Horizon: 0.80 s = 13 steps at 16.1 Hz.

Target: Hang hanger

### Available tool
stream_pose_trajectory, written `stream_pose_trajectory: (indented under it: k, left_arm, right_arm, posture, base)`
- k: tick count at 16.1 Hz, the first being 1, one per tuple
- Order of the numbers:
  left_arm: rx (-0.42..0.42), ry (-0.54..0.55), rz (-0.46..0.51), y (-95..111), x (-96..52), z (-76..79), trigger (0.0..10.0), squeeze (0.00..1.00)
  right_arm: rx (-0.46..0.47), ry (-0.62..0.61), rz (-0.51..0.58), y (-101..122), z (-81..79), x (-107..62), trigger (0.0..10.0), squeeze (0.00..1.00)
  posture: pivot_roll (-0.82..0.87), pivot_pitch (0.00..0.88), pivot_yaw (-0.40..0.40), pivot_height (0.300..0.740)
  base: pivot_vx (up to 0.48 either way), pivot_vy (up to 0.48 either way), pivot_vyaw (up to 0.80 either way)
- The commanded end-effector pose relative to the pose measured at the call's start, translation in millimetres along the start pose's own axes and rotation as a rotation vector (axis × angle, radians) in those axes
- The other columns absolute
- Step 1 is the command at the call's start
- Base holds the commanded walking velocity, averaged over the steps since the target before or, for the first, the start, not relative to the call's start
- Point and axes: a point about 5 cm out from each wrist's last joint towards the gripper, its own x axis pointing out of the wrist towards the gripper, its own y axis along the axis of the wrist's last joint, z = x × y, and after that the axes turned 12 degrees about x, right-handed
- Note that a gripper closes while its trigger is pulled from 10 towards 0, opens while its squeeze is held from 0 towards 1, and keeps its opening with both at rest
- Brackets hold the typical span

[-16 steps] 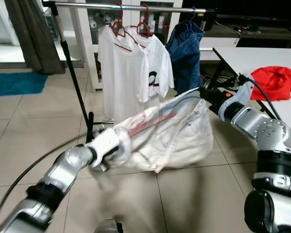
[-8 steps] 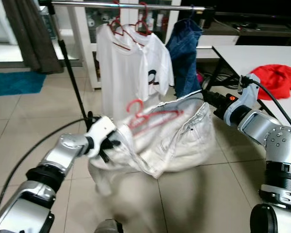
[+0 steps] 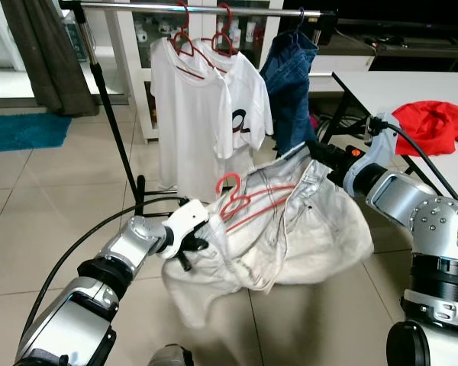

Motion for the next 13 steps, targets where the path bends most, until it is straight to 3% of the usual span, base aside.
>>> stream_pose_trajectory:
  k: [1,4,7,9,10,12,13]
  left_arm:
    - [0.038,-0.019,-0.038,-2,0.5,1.0,0.0,0.00]
    - [0.055,-0.088,-0.020,-3,2.9,8.0,0.0,0.00]
    - [0.093,-0.141,-0.115,-18,0.9,12.2,0.0,0.00]
    - [0.102,-0.143,-0.122,-20,0.0,12.7,0.0,0.00]
    - [0.057,-0.092,-0.067,-15,-0.4,7.7,0.0,0.00]
    - [-0.158,0.027,0.121,2,-2.5,-6.8,0.0,0.00]
    - [-0.226,0.056,0.170,6,-4.4,-11.6,0.0,0.00]
  right_arm:
    - [-0.030,0.061,0.060,17,-15.7,-4.0,0.0,0.00]
    - [-0.031,0.061,0.072,22,-17.5,-3.7,0.0,0.00]
    - [-0.035,0.071,0.084,26,-21.8,-3.1,0.0,0.00]
    - [-0.038,0.069,0.092,28,-21.6,-3.0,0.0,0.00]
    - [-0.038,0.070,0.092,28,-21.6,-3.3,0.0,0.00]
    - [-0.040,0.065,0.078,23,-20.6,-4.1,0.0,0.00]
    - [-0.038,0.065,0.075,21,-20.4,-4.5,0.0,0.00]
  posture:
    - [-0.07,0.000,-0.026,0.740]
    - [-0.07,0.000,-0.027,0.740]
    - [-0.07,0.000,-0.027,0.740]
    - [-0.07,0.000,-0.025,0.740]
    - [-0.07,0.000,-0.025,0.740]
    - [-0.07,0.000,-0.025,0.740]
    - [-0.07,0.000,-0.023,0.740]
  base:
    - [0.000,0.000,0.00]
    - [0.000,0.000,0.00]
    - [0.000,0.000,0.00]
    - [0.000,0.000,0.00]
    - [0.000,0.000,0.00]
    - [0.000,0.000,0.00]
    - [0.000,0.000,0.00]
